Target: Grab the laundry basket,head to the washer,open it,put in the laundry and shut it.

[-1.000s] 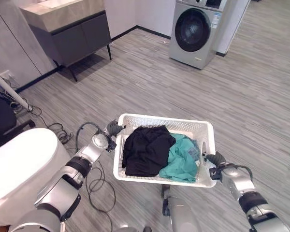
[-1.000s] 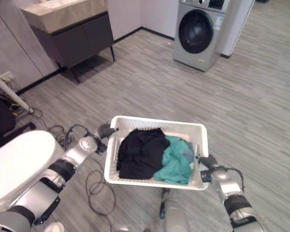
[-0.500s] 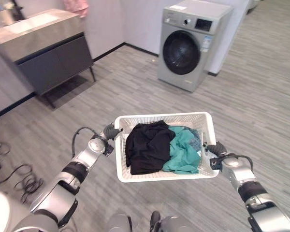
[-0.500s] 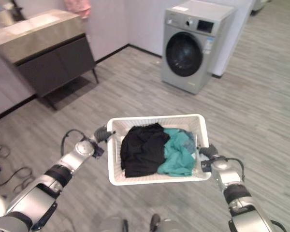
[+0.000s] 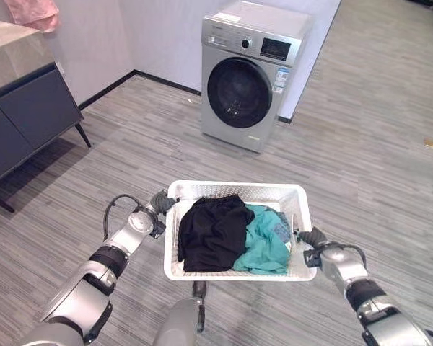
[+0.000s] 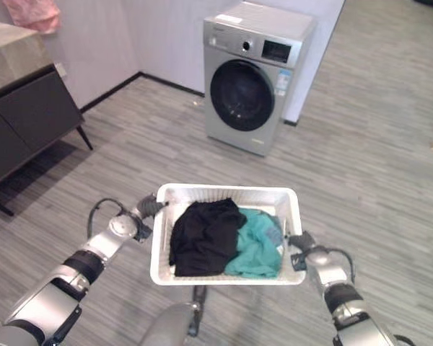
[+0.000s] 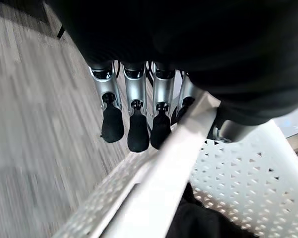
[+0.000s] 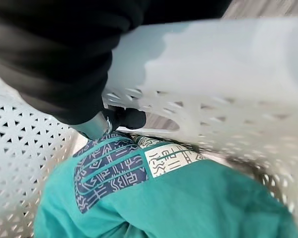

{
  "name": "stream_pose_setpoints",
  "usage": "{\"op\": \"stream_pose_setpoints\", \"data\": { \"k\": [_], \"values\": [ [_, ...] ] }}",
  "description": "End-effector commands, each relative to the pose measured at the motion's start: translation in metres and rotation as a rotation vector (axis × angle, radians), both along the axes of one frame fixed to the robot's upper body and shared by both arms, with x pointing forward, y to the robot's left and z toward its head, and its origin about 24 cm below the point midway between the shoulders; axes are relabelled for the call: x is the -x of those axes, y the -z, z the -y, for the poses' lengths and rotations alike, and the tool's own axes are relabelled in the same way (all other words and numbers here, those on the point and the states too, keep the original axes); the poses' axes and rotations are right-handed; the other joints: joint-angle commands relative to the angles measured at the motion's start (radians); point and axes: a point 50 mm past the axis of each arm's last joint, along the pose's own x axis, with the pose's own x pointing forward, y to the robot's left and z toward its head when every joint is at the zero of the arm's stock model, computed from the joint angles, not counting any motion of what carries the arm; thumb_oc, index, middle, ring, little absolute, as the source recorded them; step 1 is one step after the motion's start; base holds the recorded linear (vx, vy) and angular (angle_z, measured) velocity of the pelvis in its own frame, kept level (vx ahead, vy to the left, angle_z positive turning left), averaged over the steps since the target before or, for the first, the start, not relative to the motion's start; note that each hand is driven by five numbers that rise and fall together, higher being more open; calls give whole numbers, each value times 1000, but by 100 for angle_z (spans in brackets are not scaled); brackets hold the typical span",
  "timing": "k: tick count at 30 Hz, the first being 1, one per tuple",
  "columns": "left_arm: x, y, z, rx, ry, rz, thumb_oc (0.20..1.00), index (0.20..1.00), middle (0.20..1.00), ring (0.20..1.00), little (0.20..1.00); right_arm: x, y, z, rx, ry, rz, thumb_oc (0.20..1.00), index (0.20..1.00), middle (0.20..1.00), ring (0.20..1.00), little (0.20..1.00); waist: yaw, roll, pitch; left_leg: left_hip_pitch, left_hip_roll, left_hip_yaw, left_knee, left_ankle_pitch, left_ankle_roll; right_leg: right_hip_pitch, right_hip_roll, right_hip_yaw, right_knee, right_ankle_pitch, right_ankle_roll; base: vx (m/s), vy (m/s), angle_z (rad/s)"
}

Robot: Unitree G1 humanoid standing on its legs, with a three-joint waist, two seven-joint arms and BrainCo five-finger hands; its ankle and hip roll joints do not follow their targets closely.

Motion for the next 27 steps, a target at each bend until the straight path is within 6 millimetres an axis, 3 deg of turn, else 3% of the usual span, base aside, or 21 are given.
{"op": "stream_pose_setpoints", "data": {
  "k": [1, 2, 3, 4, 5, 6, 7, 9, 10, 11, 12, 13, 14, 16, 18, 21, 24, 26, 27],
  "values": [
    [-20, -46, -15, -4, -38, 167, 200, 200, 200, 200, 200, -31, -47, 3, -53, -58, 222, 200, 200, 200, 200, 200, 47, 23, -102, 59, 43, -54, -162, 40, -29, -221, -13, 11, 323, 322, 119, 249, 147, -31],
    [-20, -46, -15, -4, -38, 168, 200, 200, 200, 200, 200, -31, -47, 3, -52, -58, 223, 200, 200, 200, 200, 200, 49, 26, -105, 55, 49, -53, -163, 42, -30, -226, -9, 14, 322, 326, 119, 398, 261, -19],
    [-19, -45, -17, -19, -38, 162, 200, 200, 200, 200, 200, -34, -49, 4, -51, -50, 218, 200, 200, 200, 200, 200, 29, 45, -113, 110, 39, -43, -159, -7, 8, -290, -43, 8, 504, 438, 150, 247, 177, 0],
    [-19, -45, -17, -18, -39, 162, 200, 200, 200, 200, 200, -34, -49, 4, -50, -50, 219, 200, 200, 200, 200, 200, 30, 44, -113, 108, 38, -41, -158, -7, 9, -295, -45, 11, 511, 435, 151, 386, 275, 16],
    [-19, -44, -19, -21, -46, 158, 200, 200, 200, 200, 200, -36, -51, 4, -44, -50, 223, 200, 200, 200, 200, 200, 19, 59, -110, 139, 34, -39, -164, -20, 22, -342, -49, 1, 600, 463, 150, 266, 189, 9],
    [-19, -45, -20, -27, -51, 162, 200, 200, 200, 200, 200, -36, -51, 6, -47, -37, 226, 200, 200, 200, 200, 200, 8, 75, -109, 180, 35, -41, -177, -34, 28, -386, -65, -26, 655, 446, 151, 505, 281, -19],
    [-21, -48, -19, -29, -50, 172, 200, 200, 200, 200, 200, -38, -58, 11, -25, -31, 244, 200, 200, 200, 200, 200, -24, 90, -92, 242, 24, -60, -191, -57, 35, -481, -90, -54, 677, 385, 126, 369, 179, -32],
    [-21, -48, -19, -29, -51, 172, 200, 200, 200, 200, 200, -39, -58, 11, -25, -31, 245, 200, 200, 200, 200, 200, -25, 93, -93, 240, 27, -62, -192, -55, 34, -482, -87, -57, 673, 389, 124, 314, 52, 22],
    [-24, -54, -19, -29, -51, 188, 200, 200, 200, 200, 200, -44, -74, 17, -4, -36, 298, 200, 200, 200, 200, 200, -77, 96, -78, 305, 7, -95, -202, -89, 21, -561, -80, -85, 481, 342, 104, 519, -10, 57],
    [-25, -56, -20, -28, -52, 192, 200, 200, 200, 200, 200, -45, -79, 17, -5, -38, 315, 200, 200, 200, 200, 200, -83, 91, -78, 321, 1, -96, -209, -103, 14, -589, -85, -95, 385, 329, 97, 535, -15, 58],
    [-25, -56, -19, -28, -52, 192, 200, 200, 200, 200, 200, -45, -79, 17, -5, -37, 315, 200, 200, 200, 200, 200, -87, 94, -74, 329, 4, -101, -211, -107, 12, -577, -83, -101, 378, 326, 97, 298, -77, 35],
    [-26, -58, -18, -26, -49, 203, 200, 200, 200, 200, 200, -45, -82, 19, -2, -38, 331, 200, 200, 200, 200, 200, -98, 86, -74, 356, -7, -120, -220, -129, 4, -601, -86, -93, 261, 315, 94, 430, -147, 48],
    [-28, -62, -16, -30, -44, 219, 200, 200, 200, 200, 200, -43, -88, 24, 13, -36, 350, 200, 200, 200, 200, 200, -116, 74, -79, 384, -22, -143, -230, -155, -10, -621, -92, -59, 57, 351, 105, 563, -189, 36],
    [-29, -64, -14, -26, -42, 230, 200, 200, 200, 200, 200, -42, -90, 26, 18, -35, 359, 200, 200, 200, 200, 200, -122, 76, -75, 403, -21, -151, -226, -177, -17, -619, -98, -52, -32, 388, 119, 360, -119, 33],
    [-30, -66, -10, -17, -32, 247, 200, 200, 200, 200, 200, -38, -91, 28, 26, -42, 369, 200, 200, 200, 200, 200, -136, 69, -71, 445, -30, -163, -193, -237, -30, -651, -143, -75, -162, 454, 150, 435, -130, 36],
    [-30, -66, -8, -40, -17, 250, 200, 200, 200, 200, 200, -36, -90, 28, 25, -42, 369, 200, 200, 200, 200, 200, -144, 60, -84, 493, -20, -166, -168, -284, -50, -639, -158, -139, -202, 481, 162, 457, -162, 35],
    [-33, -70, -3, -49, -1, 255, 200, 200, 200, 200, 200, -33, -89, 32, 27, -39, 362, 200, 200, 200, 200, 200, -153, 41, -112, 518, -7, -175, -142, -305, -77, -596, -157, -146, -205, 504, 154, 394, -205, 30],
    [-32, -63, -2, -40, -7, 237, 200, 200, 200, 200, 200, -31, -90, 38, 50, -38, 353, 200, 200, 200, 200, 200, -175, 39, -139, 503, 65, -145, 30, -231, -139, -550, -135, -164, -162, 496, 127, 524, -330, 30],
    [-32, -63, -2, -40, -7, 238, 200, 200, 200, 200, 200, -31, -90, 38, 50, -38, 353, 200, 200, 200, 200, 200, -177, 42, -139, 497, 69, -147, 40, -236, -140, -550, -132, -167, -162, 495, 125, 493, -586, 64]
  ]
}}
